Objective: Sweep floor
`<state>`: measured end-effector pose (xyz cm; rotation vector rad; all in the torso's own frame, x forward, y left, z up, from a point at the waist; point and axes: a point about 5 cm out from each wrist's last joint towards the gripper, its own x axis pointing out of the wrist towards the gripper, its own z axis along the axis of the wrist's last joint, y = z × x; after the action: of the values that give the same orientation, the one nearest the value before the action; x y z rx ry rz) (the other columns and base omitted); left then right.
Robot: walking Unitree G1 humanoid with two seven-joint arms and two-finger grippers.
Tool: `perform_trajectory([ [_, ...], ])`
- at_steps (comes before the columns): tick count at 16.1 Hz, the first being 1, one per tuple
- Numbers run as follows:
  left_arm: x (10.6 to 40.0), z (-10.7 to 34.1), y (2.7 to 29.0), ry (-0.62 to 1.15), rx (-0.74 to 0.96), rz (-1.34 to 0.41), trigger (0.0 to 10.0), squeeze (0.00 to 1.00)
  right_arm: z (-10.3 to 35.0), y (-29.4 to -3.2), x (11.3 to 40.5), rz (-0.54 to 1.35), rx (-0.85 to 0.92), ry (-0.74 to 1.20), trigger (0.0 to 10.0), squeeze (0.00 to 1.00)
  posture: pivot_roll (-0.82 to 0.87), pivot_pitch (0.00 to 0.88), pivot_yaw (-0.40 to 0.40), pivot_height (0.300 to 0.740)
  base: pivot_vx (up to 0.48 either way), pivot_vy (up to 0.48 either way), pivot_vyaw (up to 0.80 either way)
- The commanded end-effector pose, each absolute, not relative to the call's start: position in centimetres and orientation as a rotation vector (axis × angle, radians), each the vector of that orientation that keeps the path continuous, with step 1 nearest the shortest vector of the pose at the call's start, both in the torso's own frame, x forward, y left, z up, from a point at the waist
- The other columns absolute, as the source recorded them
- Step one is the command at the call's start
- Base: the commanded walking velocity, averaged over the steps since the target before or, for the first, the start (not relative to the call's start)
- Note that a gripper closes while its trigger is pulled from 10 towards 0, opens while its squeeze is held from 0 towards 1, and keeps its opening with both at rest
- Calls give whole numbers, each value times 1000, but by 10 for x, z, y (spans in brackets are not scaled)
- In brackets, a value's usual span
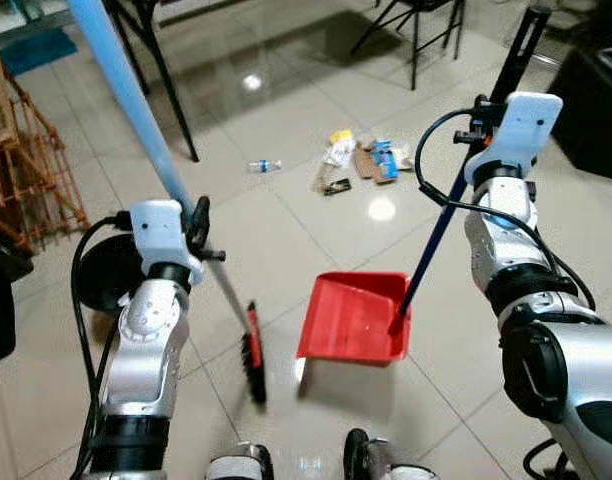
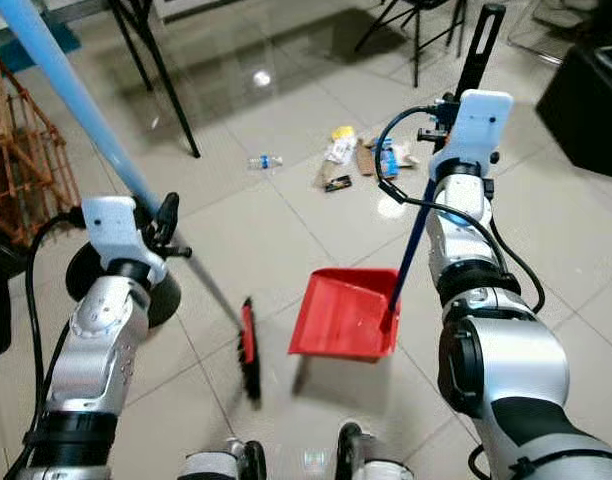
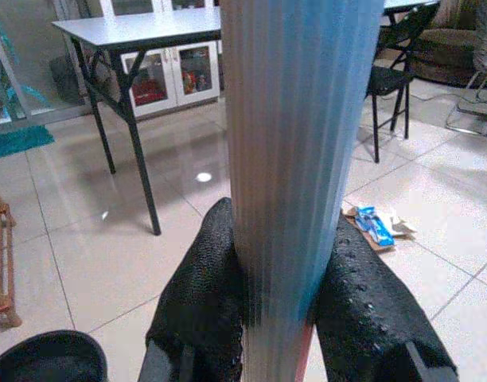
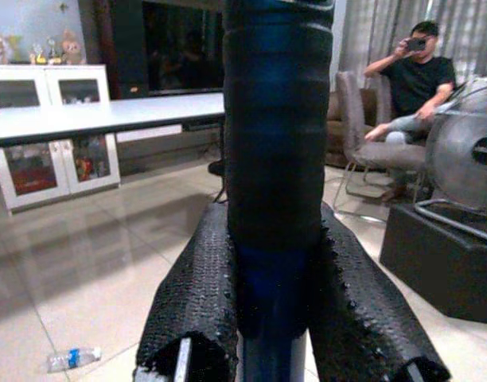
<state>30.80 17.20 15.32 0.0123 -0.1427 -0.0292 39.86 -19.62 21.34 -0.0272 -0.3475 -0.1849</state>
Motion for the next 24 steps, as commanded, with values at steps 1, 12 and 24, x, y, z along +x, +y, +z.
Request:
perform_trajectory([
  [1,308,155,176,-160,22,-26,10000,0,217,-193,399,-185,-9,-363,10000,0,49,155,44,740,480,0,0],
  [12,309,153,173,-158,19,-36,10000,0,177,-188,390,-199,18,-236,10000,0,47,135,36,740,480,0,0],
  [24,315,156,173,-165,18,-39,10000,0,177,-174,391,-199,71,-242,10000,0,43,135,44,740,480,0,-208],
])
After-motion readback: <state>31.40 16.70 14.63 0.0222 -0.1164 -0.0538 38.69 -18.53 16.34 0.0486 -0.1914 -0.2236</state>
